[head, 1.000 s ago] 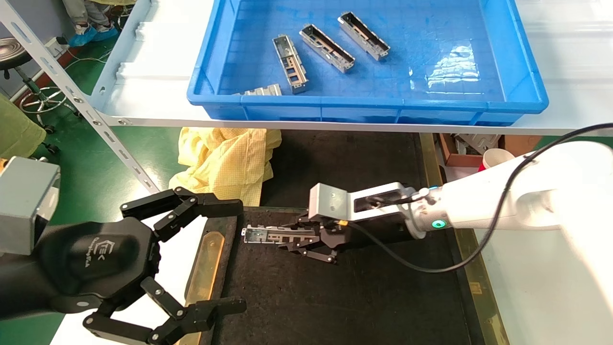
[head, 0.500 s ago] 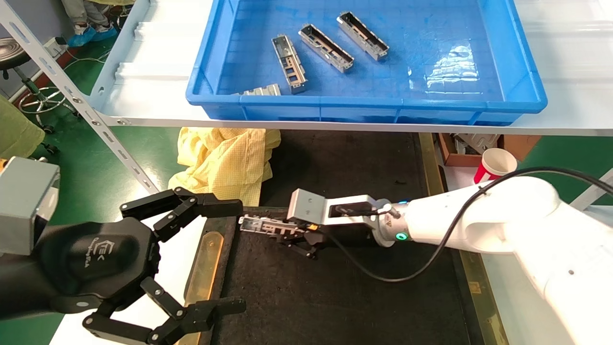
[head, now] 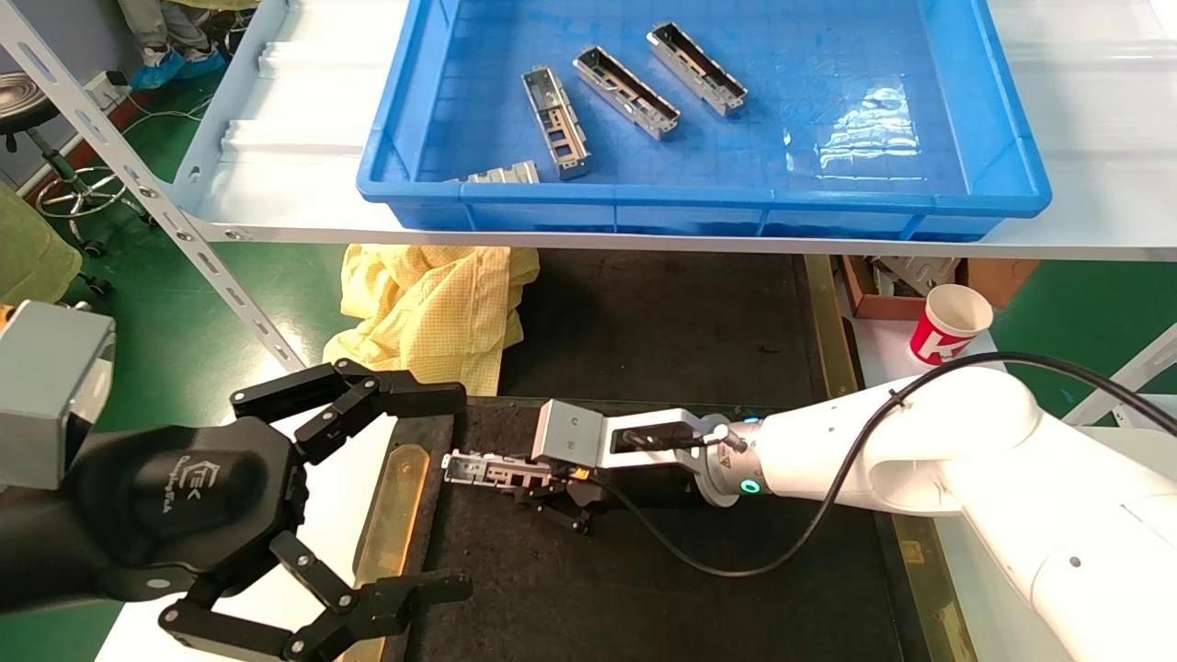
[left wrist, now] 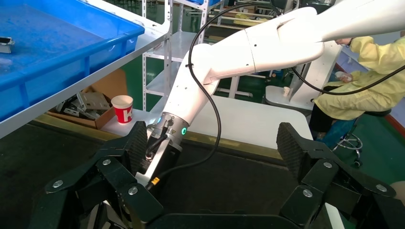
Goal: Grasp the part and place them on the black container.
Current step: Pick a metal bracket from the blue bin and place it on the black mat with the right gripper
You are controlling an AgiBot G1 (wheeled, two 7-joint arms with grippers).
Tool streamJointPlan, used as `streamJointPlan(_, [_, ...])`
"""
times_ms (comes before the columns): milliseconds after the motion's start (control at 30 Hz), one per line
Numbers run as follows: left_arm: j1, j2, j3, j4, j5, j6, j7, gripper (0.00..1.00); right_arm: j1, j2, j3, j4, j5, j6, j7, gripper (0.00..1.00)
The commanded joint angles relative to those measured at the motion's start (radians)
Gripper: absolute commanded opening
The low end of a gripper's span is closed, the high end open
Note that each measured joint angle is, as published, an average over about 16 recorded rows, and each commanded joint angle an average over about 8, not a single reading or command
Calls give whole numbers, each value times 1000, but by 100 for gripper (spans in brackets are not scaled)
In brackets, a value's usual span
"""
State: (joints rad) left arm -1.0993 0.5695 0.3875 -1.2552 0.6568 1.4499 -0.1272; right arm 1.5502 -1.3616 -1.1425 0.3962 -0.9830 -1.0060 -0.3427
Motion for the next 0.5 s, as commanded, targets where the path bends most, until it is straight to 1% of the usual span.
streamJointPlan(33, [0, 0, 0, 0, 0, 0, 0, 100, -1, 0, -10, 6, 6, 1, 3, 0])
streamJointPlan(200, [0, 0, 0, 0, 0, 0, 0, 100, -1, 0, -31, 10, 19, 3, 6, 0])
streamJointPlan(233, [0, 0, 0, 0, 0, 0, 0, 100, -2, 0, -35, 11, 21, 4, 6, 2])
streamJointPlan(267, [0, 0, 0, 0, 0, 0, 0, 100, -2, 0, -39, 12, 24, 6, 7, 12])
streamJointPlan(467, [0, 0, 0, 0, 0, 0, 0, 100, -7, -1, -63, 21, 41, 23, 13, 87])
streamJointPlan(500, [0, 0, 0, 0, 0, 0, 0, 100, -6, -1, -67, 23, 44, 26, 14, 97])
